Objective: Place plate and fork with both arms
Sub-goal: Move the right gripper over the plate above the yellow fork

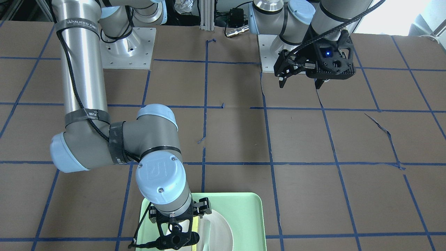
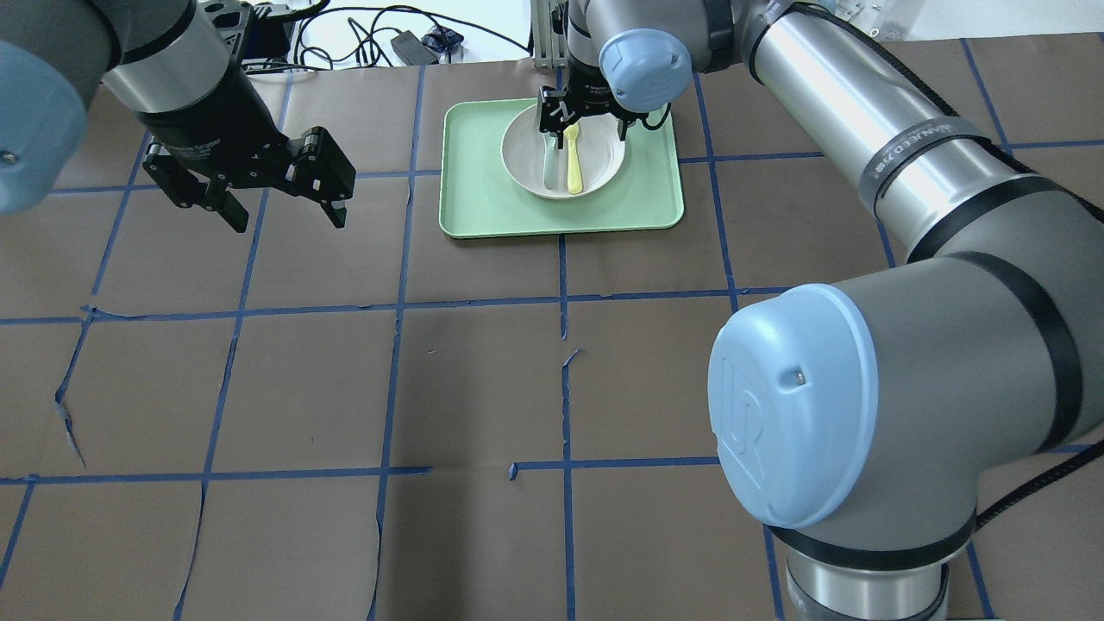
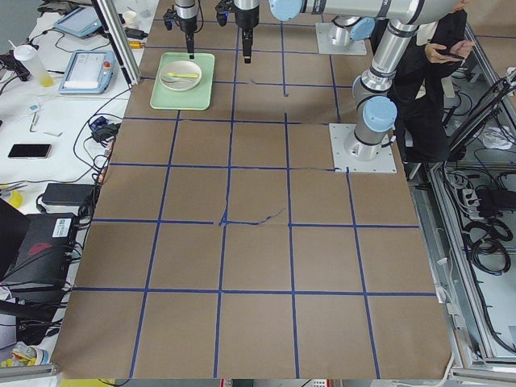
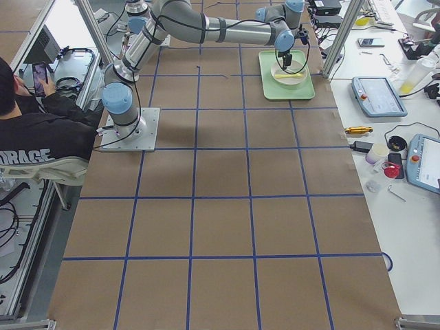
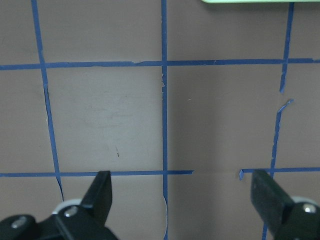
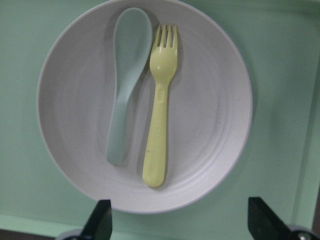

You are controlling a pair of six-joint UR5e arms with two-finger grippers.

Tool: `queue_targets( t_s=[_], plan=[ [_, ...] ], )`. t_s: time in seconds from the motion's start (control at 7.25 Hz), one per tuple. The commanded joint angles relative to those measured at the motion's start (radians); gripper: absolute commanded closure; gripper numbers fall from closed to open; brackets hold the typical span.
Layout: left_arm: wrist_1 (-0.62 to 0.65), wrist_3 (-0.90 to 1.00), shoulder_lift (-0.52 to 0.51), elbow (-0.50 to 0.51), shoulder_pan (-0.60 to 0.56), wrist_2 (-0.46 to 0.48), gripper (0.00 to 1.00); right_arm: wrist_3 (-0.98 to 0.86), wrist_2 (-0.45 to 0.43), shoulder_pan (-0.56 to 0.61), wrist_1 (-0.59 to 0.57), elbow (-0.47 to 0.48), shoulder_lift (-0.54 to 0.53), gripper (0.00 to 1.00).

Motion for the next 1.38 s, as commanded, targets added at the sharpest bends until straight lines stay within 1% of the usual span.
queue_targets(
  t_s=[0.0,0.14,0.55,0.83,1.1,1.24],
  plan=[
    [-0.001,0.0,0.004,-0.009,0.0,0.0,0.0,0.016,0.008,0.001,-0.054,-0.047,0.082,0.3],
    [-0.001,0.0,-0.001,-0.011,0.0,0.0,0.0,0.023,0.052,0.001,-0.073,-0.069,0.115,0.36],
    [0.001,0.0,0.013,-0.011,0.0,0.003,0.0,0.013,0.04,0.001,-0.09,-0.072,0.135,0.35],
    [0.001,0.0,0.013,-0.009,0.0,0.005,0.0,0.013,0.039,-0.001,-0.099,-0.069,0.138,0.4],
    [0.001,0.0,0.012,-0.009,0.0,0.003,0.0,0.013,0.039,-0.001,-0.099,-0.06,0.138,0.42],
    [0.001,0.0,0.012,-0.009,0.002,0.005,0.0,0.013,0.04,-0.002,-0.1,-0.058,0.139,0.46]
  ],
)
